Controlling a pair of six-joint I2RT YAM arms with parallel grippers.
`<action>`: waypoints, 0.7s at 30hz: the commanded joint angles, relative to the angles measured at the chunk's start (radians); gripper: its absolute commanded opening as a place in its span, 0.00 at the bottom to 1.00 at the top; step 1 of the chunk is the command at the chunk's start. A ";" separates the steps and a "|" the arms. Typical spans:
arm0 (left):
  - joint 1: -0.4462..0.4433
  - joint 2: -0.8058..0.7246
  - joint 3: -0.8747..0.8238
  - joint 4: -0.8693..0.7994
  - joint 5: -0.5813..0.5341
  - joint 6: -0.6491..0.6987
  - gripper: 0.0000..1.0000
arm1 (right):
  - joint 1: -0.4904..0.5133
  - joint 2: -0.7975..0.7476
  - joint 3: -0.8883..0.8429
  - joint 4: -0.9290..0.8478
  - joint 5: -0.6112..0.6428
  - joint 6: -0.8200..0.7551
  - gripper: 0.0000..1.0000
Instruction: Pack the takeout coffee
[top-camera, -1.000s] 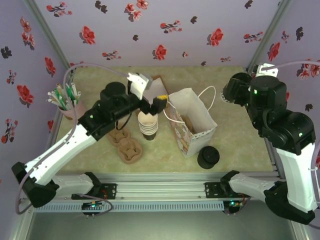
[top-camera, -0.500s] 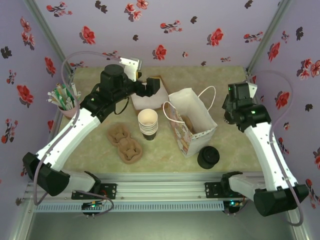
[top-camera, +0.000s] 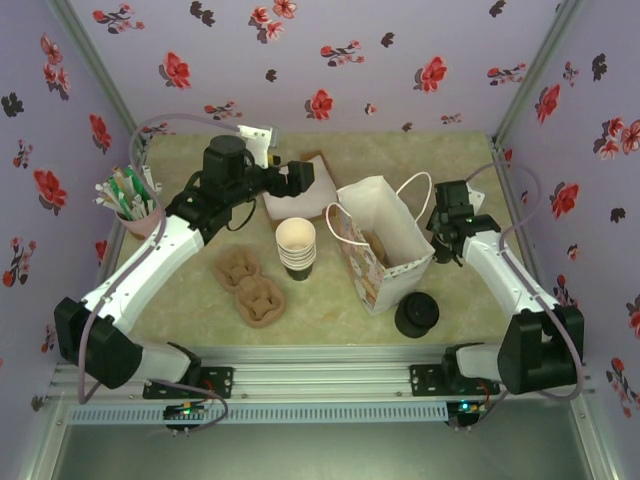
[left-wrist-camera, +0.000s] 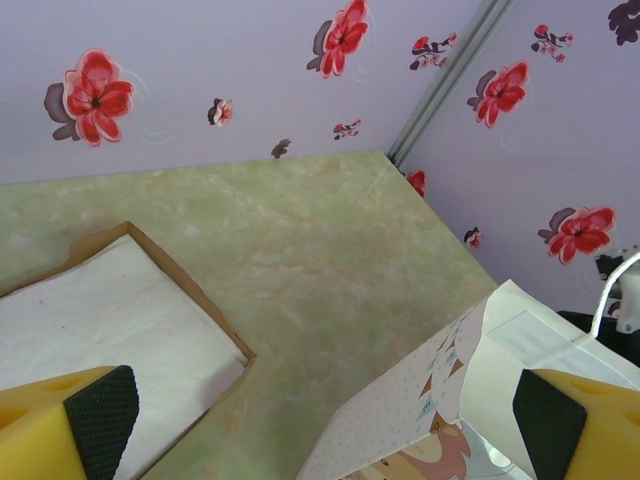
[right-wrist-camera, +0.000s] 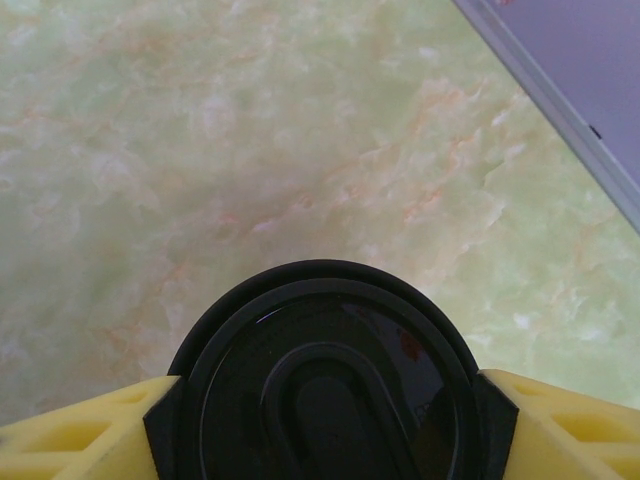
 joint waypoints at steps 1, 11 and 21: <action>0.011 0.011 -0.015 0.048 0.024 -0.021 0.99 | -0.006 0.016 -0.021 0.055 -0.008 0.026 0.74; 0.011 0.017 -0.009 0.033 0.030 -0.027 0.99 | -0.006 0.032 0.022 -0.036 -0.061 0.014 0.84; 0.028 0.019 0.013 -0.026 0.032 -0.014 0.99 | -0.011 0.095 0.222 -0.332 -0.155 -0.030 0.88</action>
